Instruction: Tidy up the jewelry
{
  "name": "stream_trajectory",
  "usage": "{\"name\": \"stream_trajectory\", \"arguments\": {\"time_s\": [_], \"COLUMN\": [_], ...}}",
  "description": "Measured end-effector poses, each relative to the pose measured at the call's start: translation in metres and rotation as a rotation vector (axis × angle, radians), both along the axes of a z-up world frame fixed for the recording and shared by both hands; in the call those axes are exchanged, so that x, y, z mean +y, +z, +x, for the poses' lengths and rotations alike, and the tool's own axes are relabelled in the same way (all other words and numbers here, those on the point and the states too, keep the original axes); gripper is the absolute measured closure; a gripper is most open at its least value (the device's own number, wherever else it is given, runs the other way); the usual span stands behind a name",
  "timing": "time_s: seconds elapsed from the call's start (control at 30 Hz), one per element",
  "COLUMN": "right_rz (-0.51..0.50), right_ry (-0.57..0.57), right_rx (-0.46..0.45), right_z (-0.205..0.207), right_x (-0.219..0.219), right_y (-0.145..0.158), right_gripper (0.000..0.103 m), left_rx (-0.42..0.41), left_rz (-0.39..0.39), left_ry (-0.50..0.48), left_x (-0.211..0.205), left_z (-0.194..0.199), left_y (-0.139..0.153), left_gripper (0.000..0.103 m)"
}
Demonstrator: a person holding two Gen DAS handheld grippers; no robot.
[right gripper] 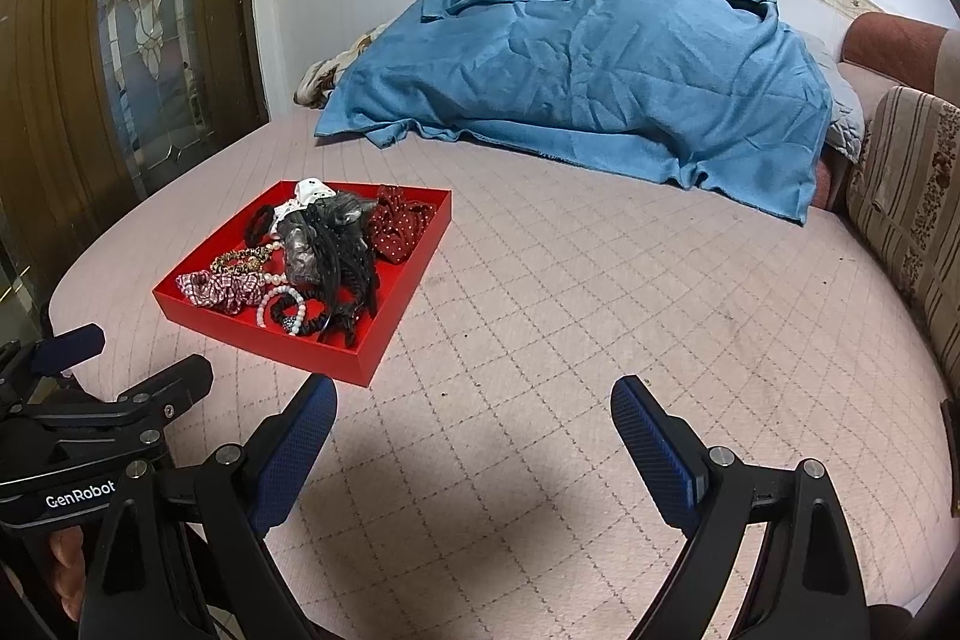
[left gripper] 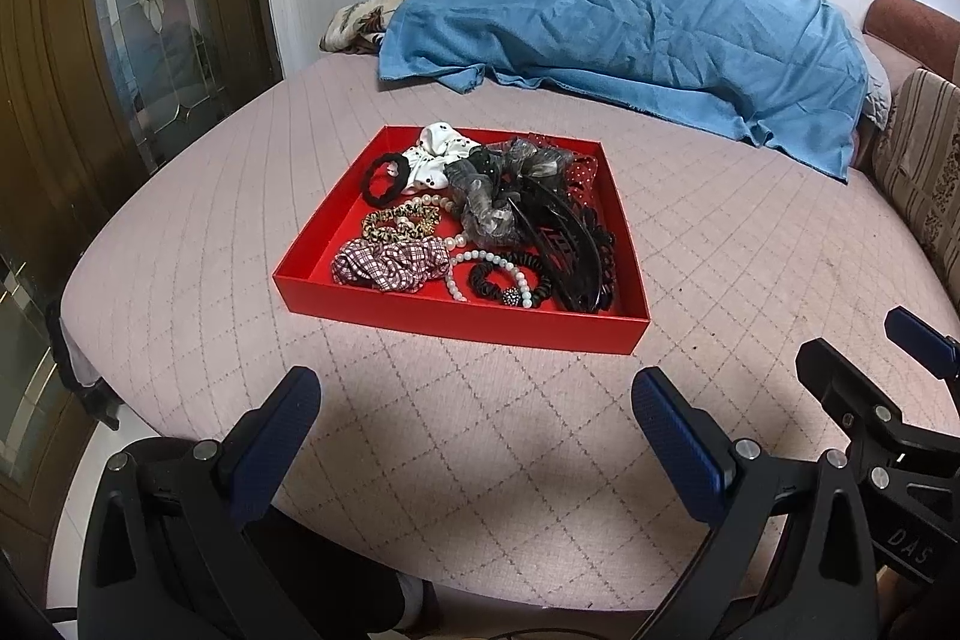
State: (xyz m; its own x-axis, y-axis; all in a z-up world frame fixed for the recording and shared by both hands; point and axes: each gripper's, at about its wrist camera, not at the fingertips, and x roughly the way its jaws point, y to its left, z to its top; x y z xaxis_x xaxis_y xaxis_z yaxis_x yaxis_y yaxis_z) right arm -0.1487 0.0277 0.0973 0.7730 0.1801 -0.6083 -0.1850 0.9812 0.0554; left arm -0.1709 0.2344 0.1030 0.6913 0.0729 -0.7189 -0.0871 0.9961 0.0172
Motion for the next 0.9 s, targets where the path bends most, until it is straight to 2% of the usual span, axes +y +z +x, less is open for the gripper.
{"name": "stream_trajectory", "arguments": {"time_s": [0.9], "right_rz": [-0.012], "right_ry": [0.019], "right_rx": [0.002], "right_z": [-0.0014], "right_x": [0.0078], "right_y": [-0.0032], "right_gripper": [0.008], "left_rx": [0.014], "left_rz": [-0.004], "left_ry": [0.004], "left_x": [0.0023], "left_z": [0.0015], "left_y": [-0.0049], "left_gripper": [0.0]}}
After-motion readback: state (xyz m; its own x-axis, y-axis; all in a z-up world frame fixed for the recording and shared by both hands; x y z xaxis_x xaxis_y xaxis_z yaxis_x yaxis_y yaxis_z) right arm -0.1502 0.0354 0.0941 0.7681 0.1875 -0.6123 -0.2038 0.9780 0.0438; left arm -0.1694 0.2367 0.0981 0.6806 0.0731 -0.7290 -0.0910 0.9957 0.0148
